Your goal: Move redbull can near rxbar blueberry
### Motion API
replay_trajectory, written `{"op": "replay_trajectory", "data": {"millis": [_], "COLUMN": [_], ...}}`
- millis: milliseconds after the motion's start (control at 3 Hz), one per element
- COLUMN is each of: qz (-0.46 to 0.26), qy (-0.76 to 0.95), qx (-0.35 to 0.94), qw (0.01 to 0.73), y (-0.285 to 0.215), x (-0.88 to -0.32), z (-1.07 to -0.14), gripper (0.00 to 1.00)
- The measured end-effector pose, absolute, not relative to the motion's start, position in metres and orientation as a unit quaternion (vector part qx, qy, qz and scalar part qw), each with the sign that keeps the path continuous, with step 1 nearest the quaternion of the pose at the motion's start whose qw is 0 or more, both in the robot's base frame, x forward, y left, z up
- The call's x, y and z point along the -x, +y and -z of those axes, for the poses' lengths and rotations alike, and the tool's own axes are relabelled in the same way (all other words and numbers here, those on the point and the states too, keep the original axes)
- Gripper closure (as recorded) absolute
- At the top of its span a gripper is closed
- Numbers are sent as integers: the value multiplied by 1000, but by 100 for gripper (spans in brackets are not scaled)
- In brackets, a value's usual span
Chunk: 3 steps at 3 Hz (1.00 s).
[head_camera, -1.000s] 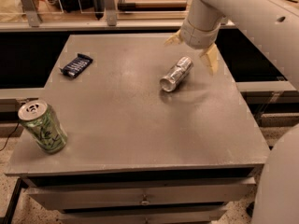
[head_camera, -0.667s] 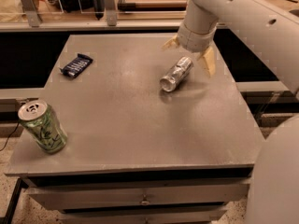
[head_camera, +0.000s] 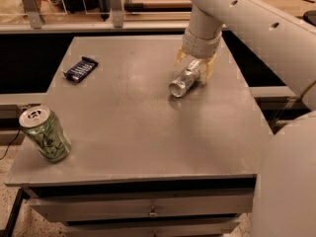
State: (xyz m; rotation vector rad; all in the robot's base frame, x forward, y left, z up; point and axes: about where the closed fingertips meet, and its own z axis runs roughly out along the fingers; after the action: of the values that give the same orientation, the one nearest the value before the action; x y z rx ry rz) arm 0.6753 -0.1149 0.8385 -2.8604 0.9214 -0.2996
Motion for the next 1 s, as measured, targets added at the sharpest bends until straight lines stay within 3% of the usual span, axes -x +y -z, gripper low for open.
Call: {"op": "replay_trajectory", "data": {"millis": [333, 667, 1000], "qz": [94, 89, 85], "qy": [295, 291, 289], "qx": [949, 950, 948], "qw": [59, 69, 100], "y": [-109, -104, -99], "x": [-674, -672, -665], "z": [-836, -838, -851], "gripper": [67, 91, 100]}}
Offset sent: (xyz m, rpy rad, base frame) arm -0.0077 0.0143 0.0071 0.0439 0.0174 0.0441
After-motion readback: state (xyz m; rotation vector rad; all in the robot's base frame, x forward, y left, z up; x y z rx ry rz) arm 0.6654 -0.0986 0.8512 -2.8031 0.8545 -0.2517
